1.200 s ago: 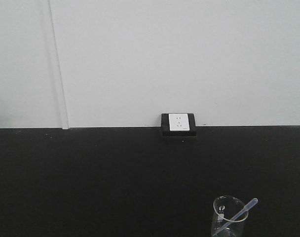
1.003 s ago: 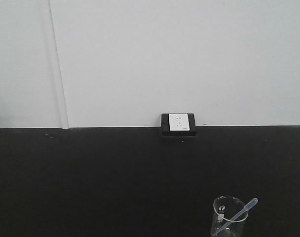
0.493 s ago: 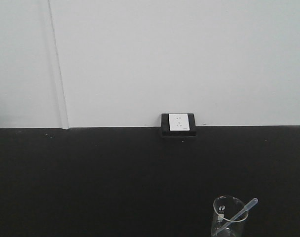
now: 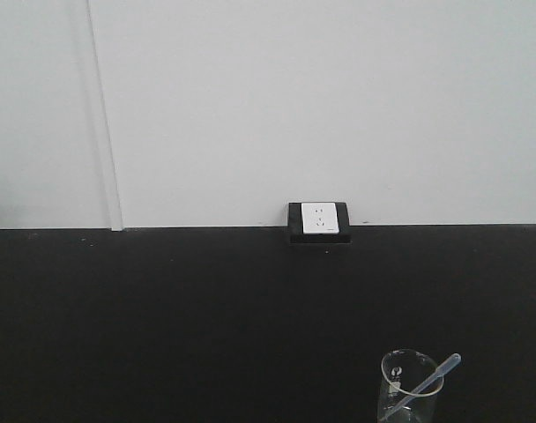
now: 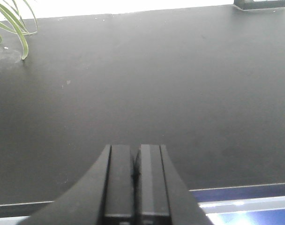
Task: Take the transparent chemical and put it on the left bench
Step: 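Move the right gripper down around the transparent pipette in the beaker, then close the right gripper on the pipette and lift it out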
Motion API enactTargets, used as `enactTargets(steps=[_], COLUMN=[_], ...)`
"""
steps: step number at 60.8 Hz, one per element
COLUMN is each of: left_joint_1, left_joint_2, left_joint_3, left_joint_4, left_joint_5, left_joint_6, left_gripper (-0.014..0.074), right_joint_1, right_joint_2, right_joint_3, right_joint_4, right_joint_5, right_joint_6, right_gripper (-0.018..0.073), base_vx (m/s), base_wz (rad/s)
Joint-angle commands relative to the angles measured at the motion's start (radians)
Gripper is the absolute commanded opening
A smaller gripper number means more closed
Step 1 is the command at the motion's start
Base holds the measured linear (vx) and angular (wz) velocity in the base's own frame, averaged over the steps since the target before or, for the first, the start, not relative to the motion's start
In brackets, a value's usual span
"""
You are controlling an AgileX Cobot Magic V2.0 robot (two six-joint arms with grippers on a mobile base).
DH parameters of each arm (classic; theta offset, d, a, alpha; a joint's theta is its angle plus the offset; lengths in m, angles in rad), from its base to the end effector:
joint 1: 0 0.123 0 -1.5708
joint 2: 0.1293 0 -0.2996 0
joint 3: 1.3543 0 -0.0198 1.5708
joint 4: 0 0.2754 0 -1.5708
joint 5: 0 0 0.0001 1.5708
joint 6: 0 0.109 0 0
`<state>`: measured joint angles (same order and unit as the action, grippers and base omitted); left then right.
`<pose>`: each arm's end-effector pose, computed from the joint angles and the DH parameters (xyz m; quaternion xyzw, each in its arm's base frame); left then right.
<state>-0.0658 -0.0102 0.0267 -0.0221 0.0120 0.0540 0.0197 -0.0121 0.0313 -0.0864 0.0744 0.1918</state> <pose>0.0845 -0.0056 0.2041 0.0336 0.6852 -0.0124 0.7274 0.0849 0.0010 0.1957 0.0327 0.7085 0.0419 0.7037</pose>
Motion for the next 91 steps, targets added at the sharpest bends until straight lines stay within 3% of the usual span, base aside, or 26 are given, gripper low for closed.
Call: enactTargets(steps=[1, 15, 28, 40, 53, 61, 75, 91], left_joint_1=[-0.002, -0.002, -0.002, -0.002, -0.002, -0.002, -0.002, -0.002], left_joint_2=[-0.019, -0.019, -0.019, -0.019, -0.019, -0.019, -0.019, -0.019], left_joint_3=[0.016, 0.016, 0.016, 0.016, 0.016, 0.016, 0.016, 0.016], left_joint_4=[-0.001, -0.001, -0.001, -0.001, -0.001, -0.001, -0.001, -0.001], left_joint_5=[-0.078, -0.078, -0.078, -0.078, -0.078, -0.078, -0.078, -0.078], left_joint_6=[-0.008, -0.008, -0.008, -0.008, -0.008, -0.008, -0.008, -0.008], left_gripper=[-0.0003, -0.0003, -0.0003, -0.0003, -0.0003, -0.0003, -0.0003, -0.0003], right_joint_1=[-0.001, -0.001, -0.001, -0.001, -0.001, -0.001, -0.001, -0.001], right_joint_2=[0.001, 0.002, 0.114, 0.376, 0.699, 0.894, 1.186, 1.435], right_joint_3=[0.006, 0.001, -0.114, -0.302, -0.437, -0.469, -0.473, -0.473], right_joint_4=[-0.014, -0.017, -0.022, -0.023, -0.023, -0.018, -0.029, -0.155], right_joint_5=[-0.146, -0.338, -0.209, -0.178, -0.202, -0.31, -0.569, -0.897], right_joint_6=[0.001, 0.0, 0.001, -0.015, -0.015, 0.015, 0.166, 0.287], right_gripper=[-0.0008, -0.0004, -0.0002, 0.0012, 0.0113, 0.0225, 0.0445, 0.0481], base_vx=[0.0, 0.0, 0.0, 0.0, 0.0, 0.0, 0.0, 0.0], base_wz=[0.0, 0.0, 0.0, 0.0, 0.0, 0.0, 0.0, 0.0])
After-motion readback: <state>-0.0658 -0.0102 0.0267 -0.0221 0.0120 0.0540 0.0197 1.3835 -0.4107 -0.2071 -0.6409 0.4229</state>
